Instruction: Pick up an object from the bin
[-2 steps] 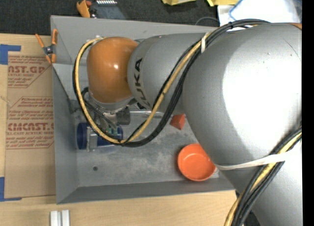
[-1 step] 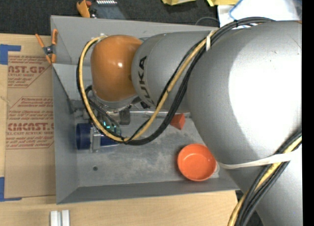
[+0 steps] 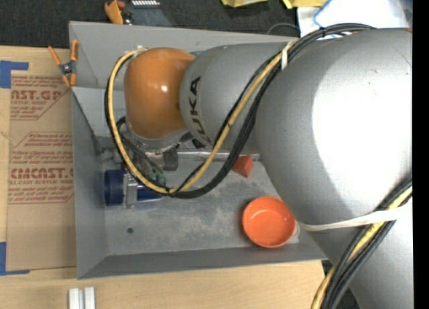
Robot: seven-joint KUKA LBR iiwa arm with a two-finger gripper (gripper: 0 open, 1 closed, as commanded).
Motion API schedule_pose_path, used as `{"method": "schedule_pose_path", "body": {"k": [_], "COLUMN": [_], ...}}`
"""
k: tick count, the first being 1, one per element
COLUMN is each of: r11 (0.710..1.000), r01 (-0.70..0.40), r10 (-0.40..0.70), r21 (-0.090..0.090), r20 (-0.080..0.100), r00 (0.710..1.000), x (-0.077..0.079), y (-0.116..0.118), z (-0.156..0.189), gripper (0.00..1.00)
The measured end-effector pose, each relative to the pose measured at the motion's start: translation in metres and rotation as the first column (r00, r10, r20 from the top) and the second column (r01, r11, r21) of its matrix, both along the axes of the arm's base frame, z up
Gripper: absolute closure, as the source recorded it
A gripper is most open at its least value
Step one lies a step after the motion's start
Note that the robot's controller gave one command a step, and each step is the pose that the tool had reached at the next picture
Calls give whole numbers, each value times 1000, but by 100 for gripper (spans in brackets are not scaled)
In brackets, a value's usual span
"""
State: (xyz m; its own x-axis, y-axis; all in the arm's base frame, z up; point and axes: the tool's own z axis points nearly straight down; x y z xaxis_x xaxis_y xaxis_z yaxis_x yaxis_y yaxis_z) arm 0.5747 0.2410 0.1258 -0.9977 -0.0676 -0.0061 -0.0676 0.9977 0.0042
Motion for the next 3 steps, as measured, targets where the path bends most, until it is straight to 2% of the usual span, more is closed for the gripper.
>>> {"method": "schedule_pose_path", "body": {"k": [1,2,3], "r11": [999,999,979], "r01": [-33,-52,-204], "r10": [33,52,204], "r21": [-3,1,0], "r20": [-4,4,11], "r00": [999,999,979], "x": [-3,-3,14], "y": [3,6,4], "z": [51,85,42], "gripper": [0,0,0]}}
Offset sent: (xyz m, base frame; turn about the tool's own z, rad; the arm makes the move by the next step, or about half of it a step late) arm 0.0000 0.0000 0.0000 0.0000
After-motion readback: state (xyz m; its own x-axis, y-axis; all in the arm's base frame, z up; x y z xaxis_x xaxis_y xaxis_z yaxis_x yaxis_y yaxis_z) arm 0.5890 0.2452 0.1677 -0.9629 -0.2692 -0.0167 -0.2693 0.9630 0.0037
